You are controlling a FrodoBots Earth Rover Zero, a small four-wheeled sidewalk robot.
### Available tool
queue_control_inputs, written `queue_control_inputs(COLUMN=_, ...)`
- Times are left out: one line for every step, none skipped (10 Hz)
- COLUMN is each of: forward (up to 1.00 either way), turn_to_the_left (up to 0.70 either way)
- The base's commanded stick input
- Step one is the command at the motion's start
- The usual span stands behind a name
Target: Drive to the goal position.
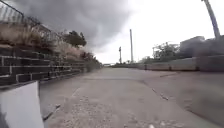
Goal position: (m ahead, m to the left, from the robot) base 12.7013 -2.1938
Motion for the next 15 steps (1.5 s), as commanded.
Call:
queue_control_inputs(forward=0.85, turn_to_the_left=0.0)
queue_control_inputs(forward=0.85, turn_to_the_left=0.0)
queue_control_inputs(forward=0.85, turn_to_the_left=0.0)
queue_control_inputs(forward=0.85, turn_to_the_left=0.0)
queue_control_inputs(forward=0.85, turn_to_the_left=0.0)
queue_control_inputs(forward=0.85, turn_to_the_left=0.0)
queue_control_inputs(forward=0.85, turn_to_the_left=0.0)
queue_control_inputs(forward=0.85, turn_to_the_left=0.0)
queue_control_inputs(forward=0.85, turn_to_the_left=0.0)
queue_control_inputs(forward=0.85, turn_to_the_left=0.0)
queue_control_inputs(forward=0.85, turn_to_the_left=0.0)
queue_control_inputs(forward=0.85, turn_to_the_left=0.0)
queue_control_inputs(forward=0.85, turn_to_the_left=0.0)
queue_control_inputs(forward=0.85, turn_to_the_left=0.0)
queue_control_inputs(forward=0.85, turn_to_the_left=0.0)
